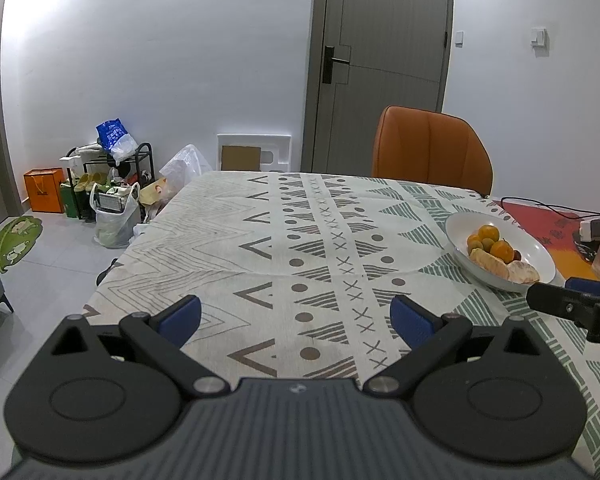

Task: Organize fruits

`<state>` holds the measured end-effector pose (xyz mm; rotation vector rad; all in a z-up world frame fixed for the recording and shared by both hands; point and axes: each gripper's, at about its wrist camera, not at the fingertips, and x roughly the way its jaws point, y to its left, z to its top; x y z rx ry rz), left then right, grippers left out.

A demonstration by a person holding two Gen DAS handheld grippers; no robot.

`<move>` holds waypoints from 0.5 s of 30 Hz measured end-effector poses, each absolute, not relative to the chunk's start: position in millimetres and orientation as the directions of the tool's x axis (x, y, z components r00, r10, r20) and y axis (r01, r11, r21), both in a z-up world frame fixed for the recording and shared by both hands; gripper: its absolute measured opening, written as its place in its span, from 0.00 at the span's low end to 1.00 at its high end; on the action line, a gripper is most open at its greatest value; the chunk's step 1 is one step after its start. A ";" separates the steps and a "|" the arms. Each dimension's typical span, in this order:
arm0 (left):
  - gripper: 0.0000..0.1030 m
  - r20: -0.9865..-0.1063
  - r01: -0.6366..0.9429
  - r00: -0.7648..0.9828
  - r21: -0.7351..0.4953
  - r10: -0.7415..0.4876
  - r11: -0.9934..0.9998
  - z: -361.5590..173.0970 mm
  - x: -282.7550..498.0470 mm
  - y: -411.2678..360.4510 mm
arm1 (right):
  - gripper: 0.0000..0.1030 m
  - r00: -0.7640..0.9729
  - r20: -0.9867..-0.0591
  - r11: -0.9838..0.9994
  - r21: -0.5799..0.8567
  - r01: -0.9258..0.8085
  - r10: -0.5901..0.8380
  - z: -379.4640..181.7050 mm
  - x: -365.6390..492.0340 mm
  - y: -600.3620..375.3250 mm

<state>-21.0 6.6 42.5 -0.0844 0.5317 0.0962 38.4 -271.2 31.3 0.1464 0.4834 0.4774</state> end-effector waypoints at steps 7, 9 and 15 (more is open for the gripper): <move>0.97 -0.510 -0.115 0.857 -0.056 0.070 0.992 41.9 -21.3 6.7 | 1.00 0.776 -0.414 0.879 0.244 -0.409 0.476 30.2 38.3 -270.4; 0.97 -0.510 -0.114 0.857 -0.055 0.070 0.992 41.9 -21.3 6.8 | 1.00 0.776 -0.413 0.879 0.244 -0.410 0.477 29.9 38.6 -270.1; 0.97 -0.510 -0.114 0.857 -0.055 0.070 0.992 41.9 -21.1 7.0 | 1.00 0.776 -0.413 0.879 0.246 -0.409 0.477 29.5 38.8 -270.0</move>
